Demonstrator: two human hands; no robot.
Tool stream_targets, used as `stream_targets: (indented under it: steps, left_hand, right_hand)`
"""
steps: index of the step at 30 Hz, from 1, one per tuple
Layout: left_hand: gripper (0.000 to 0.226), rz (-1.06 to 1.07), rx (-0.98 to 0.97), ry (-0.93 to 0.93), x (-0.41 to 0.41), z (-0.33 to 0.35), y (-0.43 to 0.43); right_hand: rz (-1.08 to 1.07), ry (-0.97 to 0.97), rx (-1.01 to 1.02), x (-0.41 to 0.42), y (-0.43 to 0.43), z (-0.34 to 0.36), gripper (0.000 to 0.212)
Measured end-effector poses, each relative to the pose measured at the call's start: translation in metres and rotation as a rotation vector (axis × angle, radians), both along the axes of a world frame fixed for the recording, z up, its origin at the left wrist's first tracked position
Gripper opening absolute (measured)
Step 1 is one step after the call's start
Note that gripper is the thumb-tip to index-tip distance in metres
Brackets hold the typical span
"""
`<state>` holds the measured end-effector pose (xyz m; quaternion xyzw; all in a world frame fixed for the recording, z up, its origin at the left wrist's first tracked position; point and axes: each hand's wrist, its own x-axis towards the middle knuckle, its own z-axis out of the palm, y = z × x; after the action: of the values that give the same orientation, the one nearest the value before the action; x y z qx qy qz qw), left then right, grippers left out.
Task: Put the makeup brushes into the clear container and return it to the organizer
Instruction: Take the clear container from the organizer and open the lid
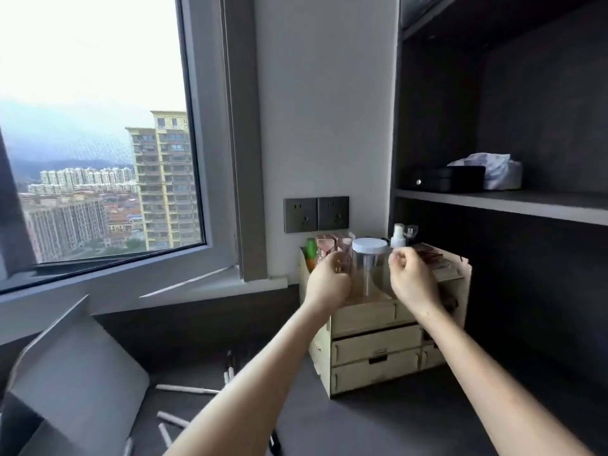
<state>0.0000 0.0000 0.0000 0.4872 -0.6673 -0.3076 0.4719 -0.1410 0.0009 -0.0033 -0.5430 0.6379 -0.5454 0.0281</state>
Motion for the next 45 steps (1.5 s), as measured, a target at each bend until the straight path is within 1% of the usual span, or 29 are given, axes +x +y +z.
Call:
stream_targets:
  steps: [3, 4, 7, 10, 13, 16, 19, 21, 22, 24, 26, 28, 30, 32, 33, 35, 36, 37, 39, 41, 42, 44, 45]
  left_hand:
    - [0.060, -0.020, 0.017, -0.001, -0.014, -0.003, -0.010]
    - [0.061, -0.036, 0.036, 0.014, -0.018, -0.005, -0.013]
    - [0.062, -0.053, 0.046, 0.025, -0.026, -0.009, -0.021]
    - [0.077, -0.042, 0.025, 0.035, -0.030, -0.013, -0.026]
    - [0.076, -0.061, -0.015, 0.081, -0.030, -0.008, -0.019]
    - [0.076, -0.067, -0.192, 0.089, -0.024, 0.004, -0.007]
    - [0.081, -0.048, -0.460, 0.013, -0.006, 0.018, 0.018]
    - [0.083, 0.030, -0.632, -0.081, 0.013, 0.020, 0.039]
    - [0.084, 0.089, -0.684, -0.142, 0.024, 0.016, 0.050]
    - [0.086, 0.190, -0.727, -0.225, 0.048, 0.001, 0.068]
    - [0.084, 0.266, -0.729, -0.257, 0.074, -0.021, 0.083]
    - [0.079, 0.323, -0.768, -0.336, 0.101, -0.048, 0.095]
    - [0.074, 0.352, -0.835, -0.488, 0.127, -0.077, 0.107]
    - [0.076, 0.349, -0.863, -0.618, 0.148, -0.102, 0.122]
    - [0.076, 0.336, -0.853, -0.634, 0.156, -0.111, 0.129]
    - [0.074, 0.270, -0.768, -0.594, 0.172, -0.120, 0.145]
    - [0.074, 0.219, -0.687, -0.557, 0.179, -0.121, 0.152]
    - [0.075, 0.164, -0.581, -0.518, 0.187, -0.120, 0.159]
    - [0.080, 0.078, -0.397, -0.478, 0.202, -0.119, 0.171]
    - [0.081, 0.043, -0.296, -0.482, 0.213, -0.120, 0.177]
    - [0.080, 0.029, -0.260, -0.487, 0.216, -0.120, 0.179]
    - [0.078, 0.000, -0.204, -0.488, 0.219, -0.119, 0.179]
    - [0.076, -0.018, -0.171, -0.467, 0.220, -0.117, 0.179]
  right_hand:
    - [-0.048, 0.006, 0.072, 0.001, -0.019, -0.009, 0.028]
    - [-0.045, 0.011, 0.123, 0.003, -0.021, -0.012, 0.029]
    - [-0.049, 0.037, 0.175, 0.004, -0.032, -0.020, 0.031]
    - [-0.058, 0.018, 0.152, 0.005, -0.033, -0.021, 0.030]
    - [-0.050, -0.028, 0.023, 0.009, -0.018, -0.012, 0.028]
    - [0.030, -0.095, -0.187, 0.016, 0.008, 0.005, 0.028]
    - [0.243, -0.240, -0.322, 0.031, 0.040, 0.015, 0.022]
    - [0.409, -0.362, -0.321, 0.046, 0.066, 0.015, 0.015]
    - [0.503, -0.419, -0.299, 0.053, 0.079, 0.012, 0.016]
    - [0.640, -0.465, -0.214, 0.068, 0.102, 0.003, 0.025]
    - [0.722, -0.452, -0.078, 0.084, 0.119, -0.010, 0.043]
    - [0.710, -0.372, 0.061, 0.098, 0.131, -0.024, 0.059]
    - [0.612, -0.132, 0.117, 0.110, 0.139, -0.039, 0.064]
    - [0.557, 0.116, 0.140, 0.123, 0.145, -0.050, 0.061]
    - [0.563, 0.205, 0.139, 0.130, 0.147, -0.055, 0.058]
    - [0.594, 0.323, 0.134, 0.144, 0.154, -0.066, 0.047]
    - [0.618, 0.376, 0.123, 0.150, 0.157, -0.071, 0.044]
    - [0.660, 0.437, 0.116, 0.153, 0.161, -0.074, 0.044]
    - [0.830, 0.526, 0.110, 0.152, 0.165, -0.076, 0.050]
    - [1.040, 0.554, 0.151, 0.148, 0.166, -0.073, 0.049]
    - [1.109, 0.553, 0.194, 0.146, 0.166, -0.072, 0.051]
    - [1.170, 0.525, 0.231, 0.142, 0.165, -0.070, 0.054]
    - [1.176, 0.480, 0.206, 0.141, 0.165, -0.068, 0.054]
